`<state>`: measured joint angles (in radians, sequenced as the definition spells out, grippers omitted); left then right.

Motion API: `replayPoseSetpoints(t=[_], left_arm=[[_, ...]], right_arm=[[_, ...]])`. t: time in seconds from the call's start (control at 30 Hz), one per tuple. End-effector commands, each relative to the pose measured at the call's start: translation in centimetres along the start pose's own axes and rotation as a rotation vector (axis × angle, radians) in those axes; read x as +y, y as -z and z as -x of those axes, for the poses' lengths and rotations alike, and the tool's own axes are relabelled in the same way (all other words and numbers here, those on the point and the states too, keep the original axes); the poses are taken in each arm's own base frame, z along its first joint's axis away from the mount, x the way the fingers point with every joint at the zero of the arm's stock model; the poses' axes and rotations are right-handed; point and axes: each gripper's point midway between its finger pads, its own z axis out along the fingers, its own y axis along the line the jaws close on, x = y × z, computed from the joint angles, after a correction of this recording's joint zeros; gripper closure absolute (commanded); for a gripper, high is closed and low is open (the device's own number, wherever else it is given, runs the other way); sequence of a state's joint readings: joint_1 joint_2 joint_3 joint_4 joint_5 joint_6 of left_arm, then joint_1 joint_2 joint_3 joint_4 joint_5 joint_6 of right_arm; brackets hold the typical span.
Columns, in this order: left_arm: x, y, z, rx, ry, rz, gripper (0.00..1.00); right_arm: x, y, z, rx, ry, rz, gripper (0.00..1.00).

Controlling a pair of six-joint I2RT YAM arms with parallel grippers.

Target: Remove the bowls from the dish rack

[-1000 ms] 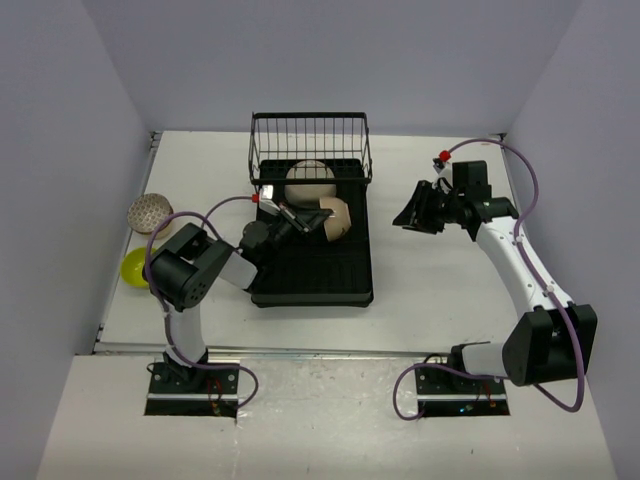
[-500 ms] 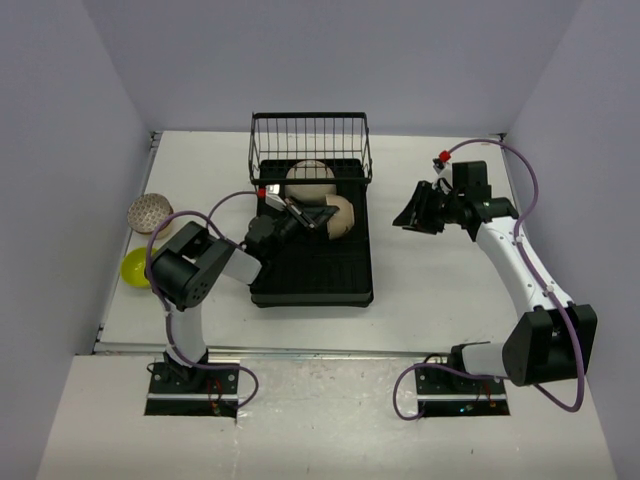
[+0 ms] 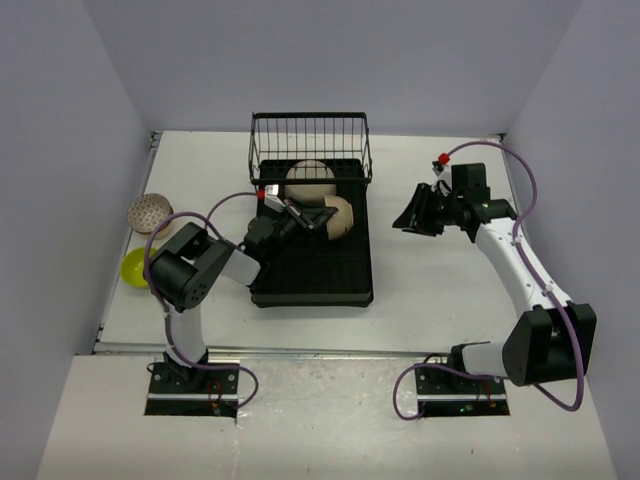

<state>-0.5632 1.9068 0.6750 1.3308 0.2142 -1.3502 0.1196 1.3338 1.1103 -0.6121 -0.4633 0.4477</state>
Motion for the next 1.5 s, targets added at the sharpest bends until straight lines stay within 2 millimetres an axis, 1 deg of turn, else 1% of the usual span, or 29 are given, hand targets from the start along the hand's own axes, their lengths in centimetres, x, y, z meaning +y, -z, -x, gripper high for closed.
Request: replayPoseSetpoints(t=[0.0, 0.17, 0.4, 0.5, 0.63, 0.87, 1.03, 1.07, 1.1, 1.23, 1.3, 1.47], left_arm=[[-15.9, 3.7, 2.3, -0.125, -0.138, -0.619, 1.00], [-17.0, 3.8, 2.6, -0.135, -0.140, -0.647, 1.00], [-18.1, 3.4, 2.3, -0.138, -0.117, -0.677, 1.00], [-18.4, 3.0, 2.1, -0.134, -0.107, -0.689, 1.00], [-18.0, 2.5, 1.5, -0.125, -0.096, -0.681, 1.00], [-18.5, 2.9, 1.4, -0.124, -0.098, -0.689, 1.00], [-19.1, 3.8, 1.4, -0.123, -0.102, -0.699, 1.00], [-18.8, 4.0, 1.3, -0.123, -0.100, -0.685, 1.00], [-19.3, 4.5, 1.4, -0.128, -0.105, -0.694, 1.00], [-19.6, 6.0, 1.5, -0.140, -0.110, -0.686, 1.00], [-19.5, 6.8, 1.6, -0.145, -0.113, -0.672, 1.00], [-19.2, 7.9, 1.5, -0.145, -0.115, -0.653, 1.00]], right_arm=[[0.7, 0.6, 0.6, -0.037, 0.035, 0.023, 0.64], [1.0, 0.8, 0.8, -0.040, 0.043, 0.020, 0.64], [1.1, 0.7, 1.2, -0.042, 0.040, 0.025, 0.64], [1.2, 0.7, 1.2, -0.041, 0.039, 0.028, 0.64], [1.2, 0.8, 1.1, -0.039, 0.038, 0.026, 0.64], [1.3, 0.8, 1.0, -0.039, 0.037, 0.032, 0.64], [1.2, 0.9, 0.8, -0.038, 0.030, 0.036, 0.64], [1.2, 0.9, 0.8, -0.038, 0.033, 0.034, 0.64], [1.3, 1.0, 0.8, -0.041, 0.036, 0.035, 0.64], [1.6, 1.4, 0.9, -0.047, 0.039, 0.040, 0.64], [1.7, 1.5, 0.9, -0.050, 0.041, 0.043, 0.64], [1.8, 1.6, 0.8, -0.054, 0.031, 0.051, 0.64]])
